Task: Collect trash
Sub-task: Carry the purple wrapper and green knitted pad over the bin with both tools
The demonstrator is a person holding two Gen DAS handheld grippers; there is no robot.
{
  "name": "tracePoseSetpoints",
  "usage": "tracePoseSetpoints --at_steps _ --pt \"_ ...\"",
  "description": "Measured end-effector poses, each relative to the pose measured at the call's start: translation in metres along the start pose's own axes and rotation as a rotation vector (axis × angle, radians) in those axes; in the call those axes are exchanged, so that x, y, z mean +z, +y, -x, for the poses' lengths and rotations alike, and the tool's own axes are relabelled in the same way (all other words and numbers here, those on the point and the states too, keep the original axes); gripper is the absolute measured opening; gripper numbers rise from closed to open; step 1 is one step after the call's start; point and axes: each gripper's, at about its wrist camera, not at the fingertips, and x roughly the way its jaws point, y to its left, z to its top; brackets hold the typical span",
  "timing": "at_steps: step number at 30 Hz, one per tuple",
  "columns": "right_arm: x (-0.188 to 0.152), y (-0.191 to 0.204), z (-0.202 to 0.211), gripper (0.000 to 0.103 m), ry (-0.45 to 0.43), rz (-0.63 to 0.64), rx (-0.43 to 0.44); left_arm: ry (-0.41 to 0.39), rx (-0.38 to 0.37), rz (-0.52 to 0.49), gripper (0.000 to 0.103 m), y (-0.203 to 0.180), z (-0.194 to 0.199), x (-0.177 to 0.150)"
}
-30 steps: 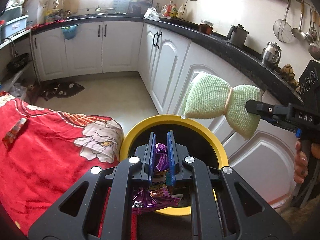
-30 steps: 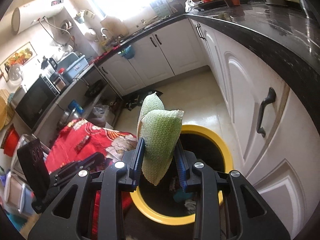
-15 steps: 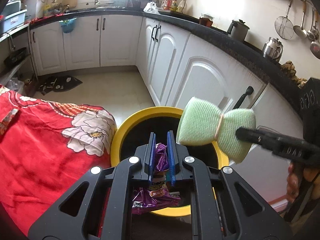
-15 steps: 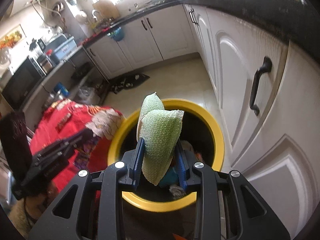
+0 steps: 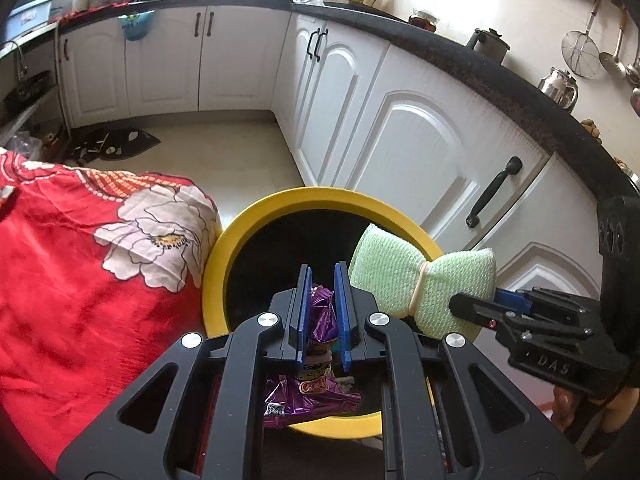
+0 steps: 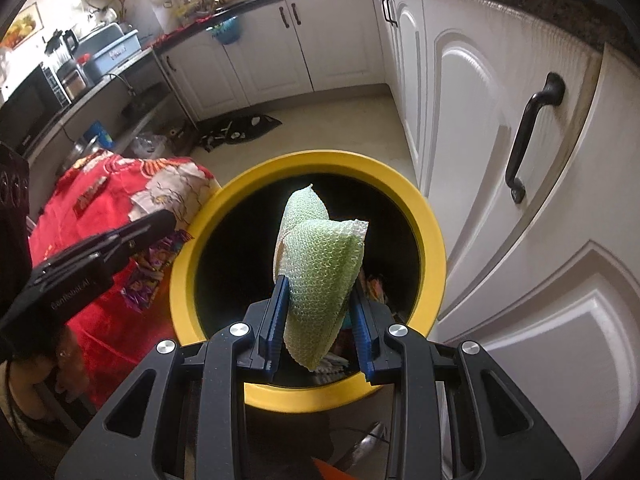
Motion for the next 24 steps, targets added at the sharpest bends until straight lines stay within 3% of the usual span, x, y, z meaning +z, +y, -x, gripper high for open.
tracePoseSetpoints --at_steps 24 --pt "-0.015 0.012 -0.036 0.030 0.047 0.037 -0.040 0.060 0.005 0.039 0.008 0.005 -0.032 -0.008"
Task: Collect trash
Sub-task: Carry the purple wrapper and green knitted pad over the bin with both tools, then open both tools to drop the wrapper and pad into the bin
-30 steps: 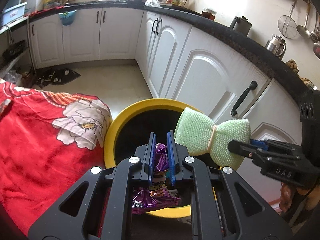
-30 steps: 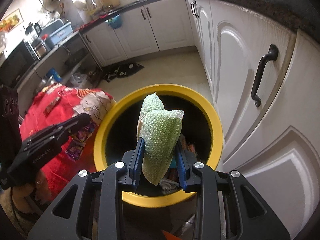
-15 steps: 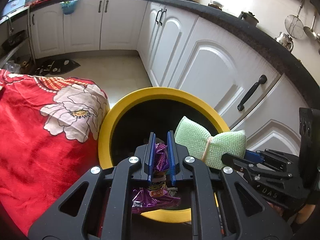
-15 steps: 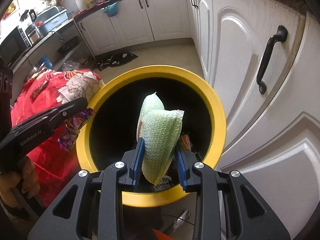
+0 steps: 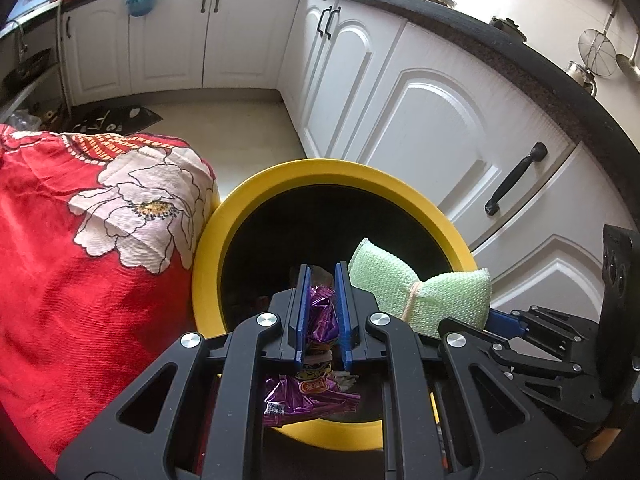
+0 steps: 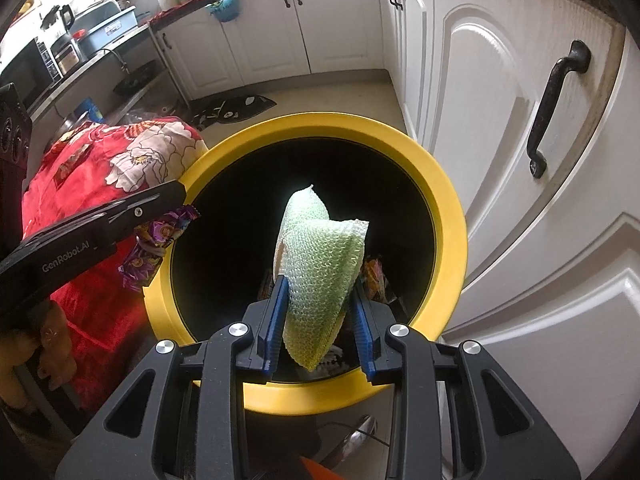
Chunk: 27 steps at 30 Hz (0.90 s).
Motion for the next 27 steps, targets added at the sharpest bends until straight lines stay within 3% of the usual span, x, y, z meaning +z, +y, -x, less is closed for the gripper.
tracePoseSetpoints --at_steps 6,10,12,19,27 --pt "0.000 -0.002 0.000 0.032 -0.001 -0.008 -0.001 -0.005 0.007 0.006 0.011 0.002 0.002 0.000" --pt "0.000 -0.003 0.001 0.036 -0.001 -0.012 -0.002 -0.008 0.009 0.009 0.029 0.003 0.006 0.000" --pt "0.001 -0.003 0.001 0.038 -0.004 -0.013 -0.003 -0.008 0.014 0.010 0.031 0.004 0.007 0.000" --pt "0.005 -0.004 0.012 0.044 -0.027 -0.012 0.003 -0.016 0.040 0.022 0.055 0.011 0.020 0.001" --pt "0.011 0.009 0.037 0.061 -0.089 0.019 0.001 -0.051 0.095 0.040 0.079 0.024 0.053 0.004"
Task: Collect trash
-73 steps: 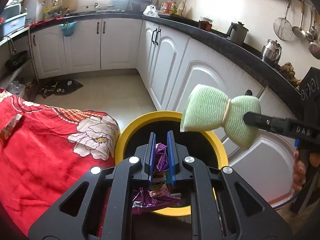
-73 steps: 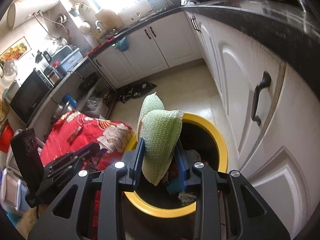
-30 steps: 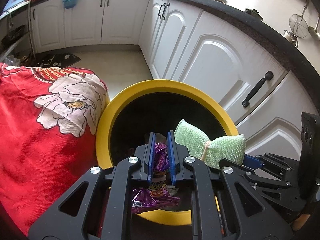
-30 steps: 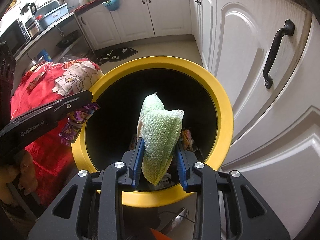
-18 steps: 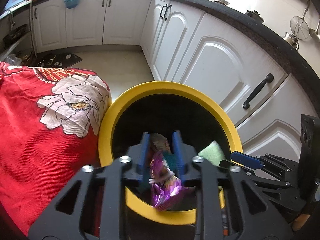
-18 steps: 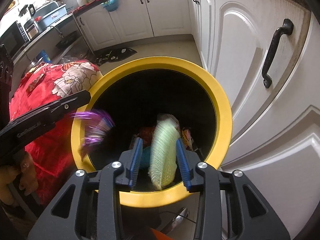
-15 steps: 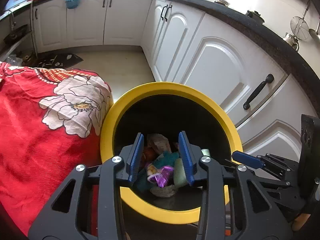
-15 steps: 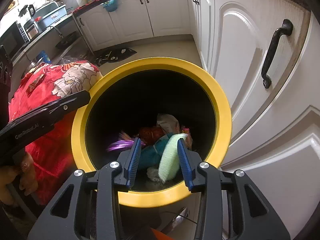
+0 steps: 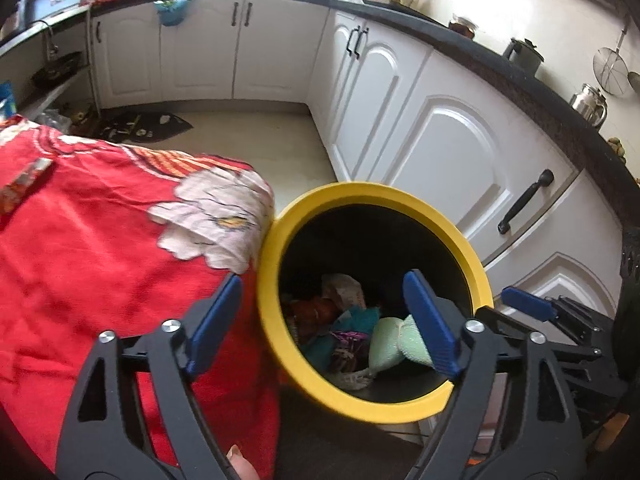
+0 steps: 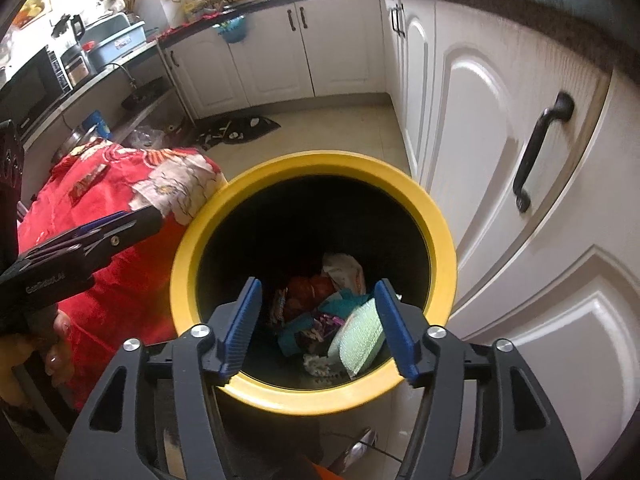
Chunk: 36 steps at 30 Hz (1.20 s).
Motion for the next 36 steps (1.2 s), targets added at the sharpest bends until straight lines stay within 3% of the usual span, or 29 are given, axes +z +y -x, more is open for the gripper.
tracePoseSetpoints --at_steps 7,8,13,24,36 --pt "0.006 0.018 0.029 0.071 -0.077 0.039 0.009 -0.045 0.024 0.014 0.092 0.011 0.036 0.002" --pt "0.006 0.019 0.033 0.077 -0.089 0.042 0.006 -0.053 0.025 0.016 0.092 0.013 0.040 0.001" --pt "0.006 0.028 0.051 0.079 -0.136 0.061 0.010 -0.090 0.047 0.024 0.092 0.018 0.066 -0.002" --pt "-0.010 0.049 0.094 0.096 -0.294 0.116 -0.001 -0.171 0.078 0.043 0.092 0.021 0.115 -0.022" --pt "-0.047 0.080 0.123 0.096 -0.437 0.205 0.000 -0.271 0.164 0.037 0.092 0.021 0.161 -0.065"
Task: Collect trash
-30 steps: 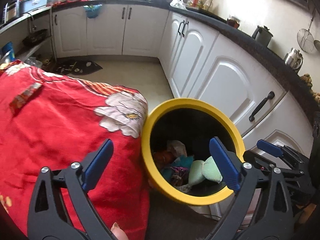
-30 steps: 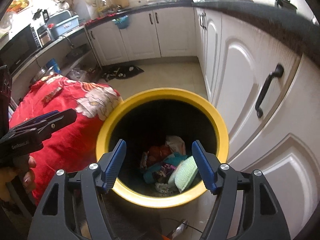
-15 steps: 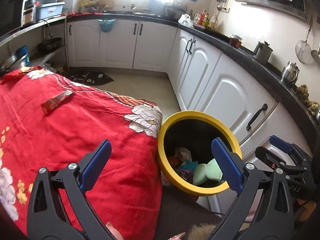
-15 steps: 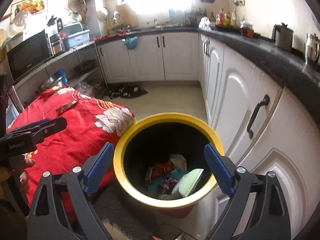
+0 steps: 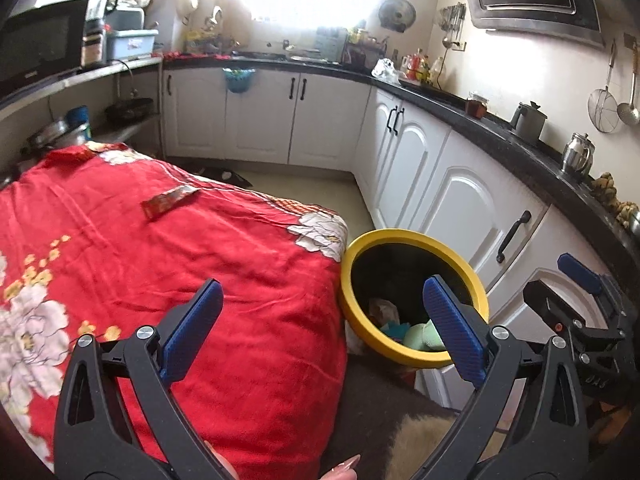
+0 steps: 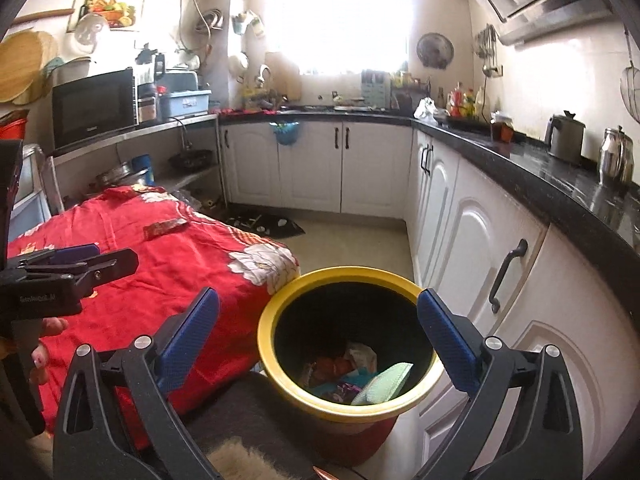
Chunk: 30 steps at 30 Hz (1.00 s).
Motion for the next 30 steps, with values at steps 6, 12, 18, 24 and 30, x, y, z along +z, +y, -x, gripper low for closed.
tracePoseSetpoints --at_steps 6,12,18,24,30 --pt "-0.009 0.013 0.011 0.096 -0.031 0.020 0.010 -0.044 0.048 -0.013 0.092 0.001 0.017 -0.012" --pt "-0.017 0.019 0.017 0.097 -0.052 0.015 0.007 -0.085 0.079 -0.015 0.092 0.000 0.026 -0.019" --pt "-0.021 0.022 0.021 0.097 -0.098 0.022 0.001 -0.118 0.089 -0.015 0.092 -0.002 0.028 -0.023" --pt "-0.023 0.020 0.033 0.097 -0.182 0.011 -0.013 -0.154 0.093 -0.016 0.092 -0.001 0.031 -0.026" --pt "-0.026 0.018 0.046 0.097 -0.281 0.003 -0.033 -0.194 0.113 -0.009 0.092 0.000 0.036 -0.028"
